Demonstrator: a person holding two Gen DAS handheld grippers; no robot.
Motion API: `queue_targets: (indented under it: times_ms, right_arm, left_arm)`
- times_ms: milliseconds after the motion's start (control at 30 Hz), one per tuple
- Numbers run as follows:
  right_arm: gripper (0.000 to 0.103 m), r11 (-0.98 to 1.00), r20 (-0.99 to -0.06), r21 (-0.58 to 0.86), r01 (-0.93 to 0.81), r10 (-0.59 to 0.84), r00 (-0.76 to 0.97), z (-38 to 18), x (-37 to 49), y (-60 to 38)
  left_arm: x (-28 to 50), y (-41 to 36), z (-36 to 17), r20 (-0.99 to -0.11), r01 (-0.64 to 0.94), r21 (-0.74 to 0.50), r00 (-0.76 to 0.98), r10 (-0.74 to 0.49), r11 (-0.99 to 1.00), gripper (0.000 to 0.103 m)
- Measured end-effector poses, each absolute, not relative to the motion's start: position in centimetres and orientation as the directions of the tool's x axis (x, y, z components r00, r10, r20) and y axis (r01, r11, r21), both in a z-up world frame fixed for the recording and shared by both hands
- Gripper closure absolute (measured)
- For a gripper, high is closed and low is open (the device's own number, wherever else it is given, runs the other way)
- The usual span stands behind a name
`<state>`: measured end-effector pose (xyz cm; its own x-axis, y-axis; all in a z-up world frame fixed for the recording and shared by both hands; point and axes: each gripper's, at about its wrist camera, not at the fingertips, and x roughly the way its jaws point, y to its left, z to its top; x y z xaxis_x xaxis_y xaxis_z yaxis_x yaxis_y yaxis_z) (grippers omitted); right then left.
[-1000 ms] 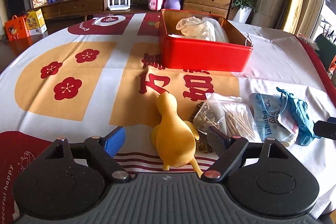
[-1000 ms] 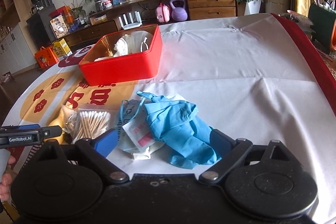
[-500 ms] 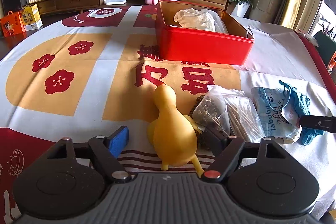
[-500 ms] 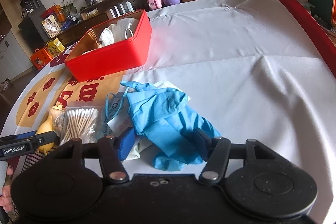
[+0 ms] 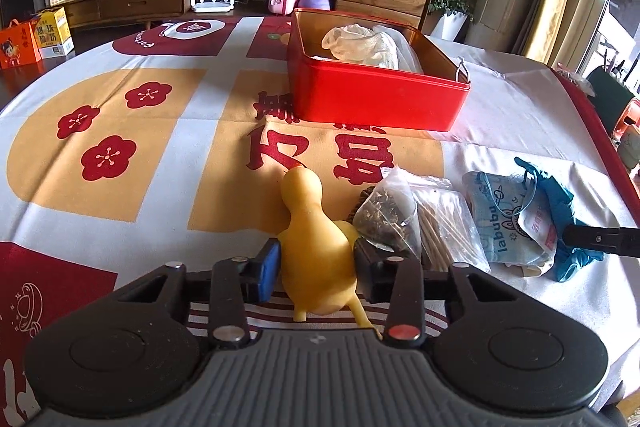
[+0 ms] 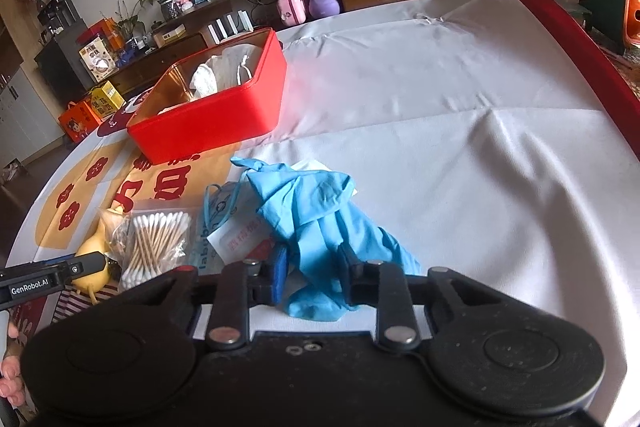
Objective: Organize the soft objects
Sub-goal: 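Grasp the yellow rubber duck with the left tool while the right tool grasps the blue gloves, then lift the duck and gloves and carry them over the red tin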
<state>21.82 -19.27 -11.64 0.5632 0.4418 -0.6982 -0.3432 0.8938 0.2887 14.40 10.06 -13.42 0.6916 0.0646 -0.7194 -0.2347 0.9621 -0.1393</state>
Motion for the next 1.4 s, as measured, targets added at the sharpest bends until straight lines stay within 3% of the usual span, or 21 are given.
queue_targets:
  times_ms: [300, 700, 800, 867, 967, 1233, 1400]
  right_arm:
    - [0.099, 0.908, -0.678, 0.241, -0.344, 0.411, 0.609, -10.5, 20.9, -19.6]
    - [0.101, 0.898, -0.649, 0.214, -0.384, 0.425, 0.631, -8.3, 19.9, -19.7]
    - [0.089, 0.895, -0.666, 0.209, -0.394, 0.425, 0.613, -8.7, 19.9, -19.4]
    - [0.067, 0.899, -0.672, 0.208, -0.386, 0.418, 0.611, -8.9, 20.1, -19.4]
    - [0.045, 0.900, -0.667, 0.225, -0.373, 0.421, 0.614, -9.2, 20.4, -19.6]
    - [0.036, 0.901, -0.698, 0.229, -0.369, 0.417, 0.583, -10.6, 22.1, -18.6]
    - [0.062, 0.899, -0.717, 0.242, -0.366, 0.420, 0.556, -11.4, 22.7, -18.3]
  left_arm:
    - [14.1, 9.9, -13.1, -0.716, -0.228, -0.124, 0.694, 0.072, 0.966, 0.073]
    - [13.5, 10.3, -11.8, -0.700, -0.238, -0.115, 0.708, 0.092, 0.964, 0.076]
    - [13.3, 10.4, -11.8, -0.699, -0.242, -0.121, 0.709, 0.090, 0.963, 0.076]
    - [13.2, 10.4, -11.8, -0.700, -0.239, -0.125, 0.709, 0.085, 0.963, 0.076]
    - [13.2, 10.4, -12.0, -0.704, -0.236, -0.128, 0.705, 0.079, 0.963, 0.076]
    - [13.4, 10.5, -12.8, -0.718, -0.236, -0.130, 0.693, 0.073, 0.963, 0.076]
    - [13.5, 10.2, -13.0, -0.719, -0.228, -0.120, 0.692, 0.074, 0.966, 0.076]
